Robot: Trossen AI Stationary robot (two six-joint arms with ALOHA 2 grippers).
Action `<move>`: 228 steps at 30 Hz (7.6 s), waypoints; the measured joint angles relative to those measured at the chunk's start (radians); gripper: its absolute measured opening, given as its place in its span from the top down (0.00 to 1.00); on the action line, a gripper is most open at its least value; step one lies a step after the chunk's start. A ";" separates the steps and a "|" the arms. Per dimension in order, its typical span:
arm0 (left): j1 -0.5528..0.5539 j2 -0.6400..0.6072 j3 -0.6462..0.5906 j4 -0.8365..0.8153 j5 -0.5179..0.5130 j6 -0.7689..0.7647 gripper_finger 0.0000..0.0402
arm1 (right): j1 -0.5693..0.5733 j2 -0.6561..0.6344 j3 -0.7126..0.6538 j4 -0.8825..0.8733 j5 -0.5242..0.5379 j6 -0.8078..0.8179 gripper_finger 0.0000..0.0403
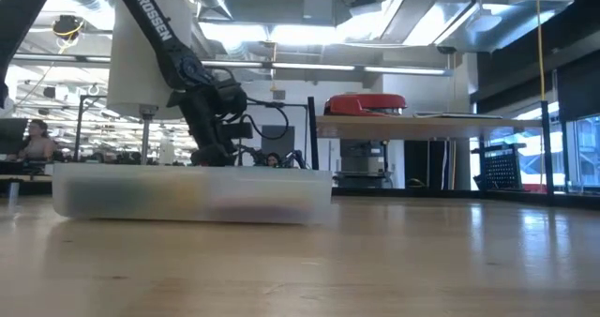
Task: Pack school essentials
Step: Put the black pen into the blue supply box, then close the blue supply box
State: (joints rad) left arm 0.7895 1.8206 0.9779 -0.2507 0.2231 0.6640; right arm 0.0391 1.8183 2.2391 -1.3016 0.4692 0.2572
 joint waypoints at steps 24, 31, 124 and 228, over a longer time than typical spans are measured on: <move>-0.026 -0.003 0.001 -0.069 -0.032 -0.055 0.66 | 0.000 0.000 0.000 0.004 0.000 -0.001 0.61; -0.026 -0.003 0.001 -0.065 -0.021 -0.029 0.66 | 0.000 0.000 0.000 0.003 0.000 0.000 0.61; -0.669 -0.589 0.000 -0.556 -0.208 -0.745 0.93 | 0.000 0.000 0.000 0.002 -0.222 -0.085 0.61; -0.960 -0.412 -0.001 -0.456 -0.350 -1.017 1.00 | 0.011 0.000 0.000 -0.017 -0.410 -0.135 0.85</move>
State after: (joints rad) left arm -0.1703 1.4086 0.9771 -0.7066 -0.1267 -0.3526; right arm 0.0499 1.8183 2.2395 -1.3184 0.0593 0.1218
